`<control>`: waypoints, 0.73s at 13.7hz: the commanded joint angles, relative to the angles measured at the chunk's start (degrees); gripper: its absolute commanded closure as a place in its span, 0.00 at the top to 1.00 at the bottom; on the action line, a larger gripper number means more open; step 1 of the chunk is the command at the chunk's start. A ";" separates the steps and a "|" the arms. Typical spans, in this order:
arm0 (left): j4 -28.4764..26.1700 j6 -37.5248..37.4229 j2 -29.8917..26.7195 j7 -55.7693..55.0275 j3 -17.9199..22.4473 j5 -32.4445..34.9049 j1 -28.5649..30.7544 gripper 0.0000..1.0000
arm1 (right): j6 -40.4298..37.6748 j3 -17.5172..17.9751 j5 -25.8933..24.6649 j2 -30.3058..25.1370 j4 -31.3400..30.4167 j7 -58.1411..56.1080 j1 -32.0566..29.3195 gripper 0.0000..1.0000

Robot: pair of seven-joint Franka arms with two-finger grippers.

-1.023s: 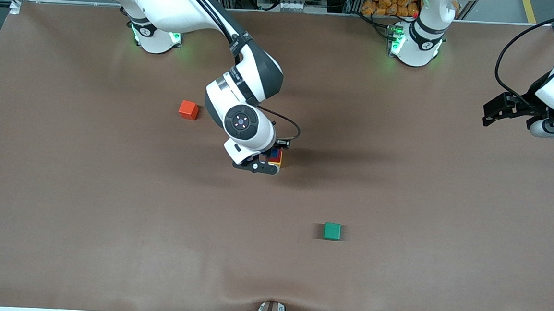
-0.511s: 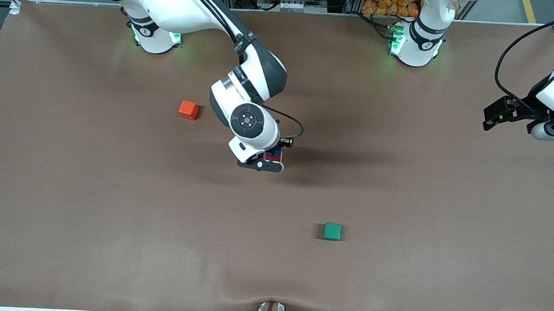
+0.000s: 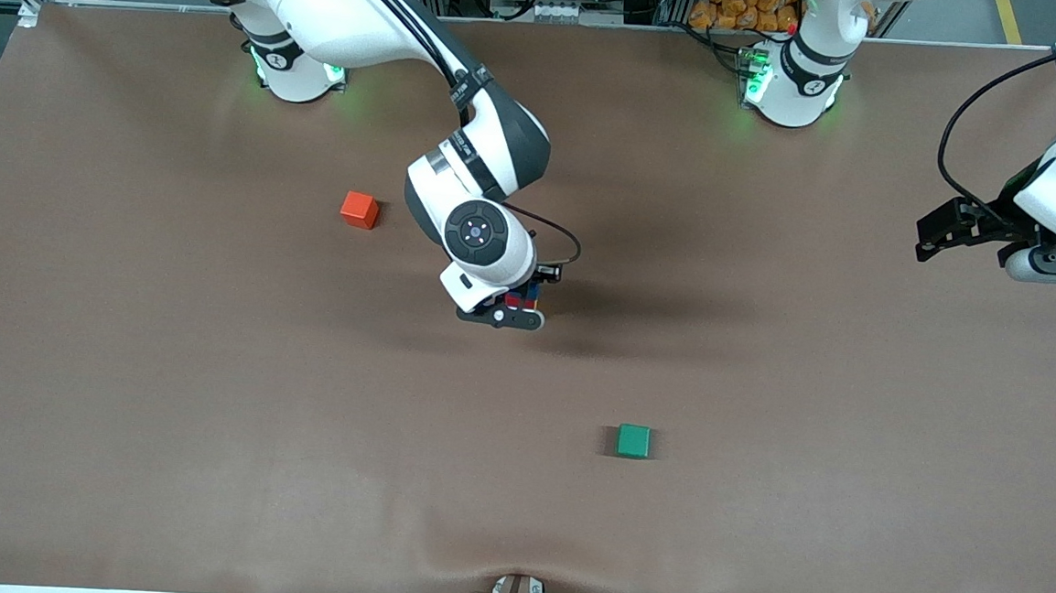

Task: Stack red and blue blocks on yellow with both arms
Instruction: 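Lower the blue cube onto the red cube and open the right gripper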

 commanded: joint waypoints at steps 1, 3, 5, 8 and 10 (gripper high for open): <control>-0.24 0.71 -0.16 1.49 0.17 -1.14 0.14 1.00 | -0.37 -0.62 -0.40 1.07 1.62 -0.28 0.73 0.10; -0.24 0.71 -0.16 1.49 0.17 -1.14 0.14 1.00 | -0.28 -0.62 -0.92 0.98 1.53 0.16 0.74 0.99; -0.33 0.71 -0.16 1.49 0.17 -1.14 0.23 1.00 | -0.10 -0.54 -2.24 1.25 1.44 0.33 1.44 1.00; -0.41 0.71 0.01 1.57 0.26 -1.14 0.14 1.00 | -0.72 -0.54 -1.72 0.81 1.62 0.24 0.65 1.00; -0.41 0.71 0.27 1.57 0.17 -1.14 0.14 1.00 | -0.81 -0.45 -0.76 -0.15 1.97 0.94 0.47 1.00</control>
